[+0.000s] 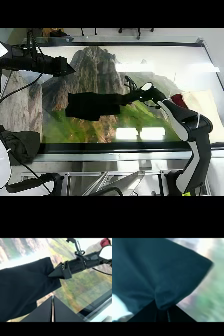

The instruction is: Fold the shirts.

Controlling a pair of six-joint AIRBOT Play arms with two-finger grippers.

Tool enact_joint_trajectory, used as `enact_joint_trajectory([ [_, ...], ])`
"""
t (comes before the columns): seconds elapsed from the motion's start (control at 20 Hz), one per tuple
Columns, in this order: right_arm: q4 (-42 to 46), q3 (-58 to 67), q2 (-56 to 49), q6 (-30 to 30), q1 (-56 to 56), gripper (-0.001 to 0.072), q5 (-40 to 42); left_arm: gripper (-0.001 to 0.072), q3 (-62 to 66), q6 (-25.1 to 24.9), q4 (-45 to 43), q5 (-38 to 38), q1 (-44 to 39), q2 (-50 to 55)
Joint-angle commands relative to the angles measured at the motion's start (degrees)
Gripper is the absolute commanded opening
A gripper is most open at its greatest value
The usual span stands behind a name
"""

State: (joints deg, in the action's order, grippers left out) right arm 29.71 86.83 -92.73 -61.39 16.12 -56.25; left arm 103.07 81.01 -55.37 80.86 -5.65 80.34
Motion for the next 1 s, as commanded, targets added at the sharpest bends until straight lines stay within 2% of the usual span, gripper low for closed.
enact_joint_trajectory([
  [0.0,-4.66,2.16,4.28,3.48,0.35,0.0028,-0.11,0.0016,-0.02,0.04,0.02,0.09,-0.04,-0.02],
  [0.2,-4.68,6.45,14.40,4.31,-6.60,0.0027,2.73,0.0016,-0.02,0.04,0.02,0.15,-0.04,-0.02],
  [0.45,-4.72,9.94,23.56,-1.36,-25.83,0.0027,6.36,0.0016,-0.02,0.09,0.04,0.20,-0.04,-0.02],
  [0.6,-4.74,9.94,25.57,-9.70,-38.58,0.0027,9.33,0.0016,-0.04,0.50,0.04,0.20,-0.09,-0.02],
  [0.7,-3.67,9.92,25.31,-15.21,-45.57,0.0027,7.50,0.0016,-0.04,0.50,0.04,0.20,-0.09,-0.02],
  [0.8,-0.44,9.92,25.42,-18.27,-49.99,0.0027,5.16,0.0016,-0.04,0.50,0.04,0.20,-0.09,-0.02],
  [0.95,9.18,9.90,26.38,-31.67,-54.53,0.0027,1.73,0.0016,-0.04,0.50,0.04,0.20,-0.09,-0.02],
])
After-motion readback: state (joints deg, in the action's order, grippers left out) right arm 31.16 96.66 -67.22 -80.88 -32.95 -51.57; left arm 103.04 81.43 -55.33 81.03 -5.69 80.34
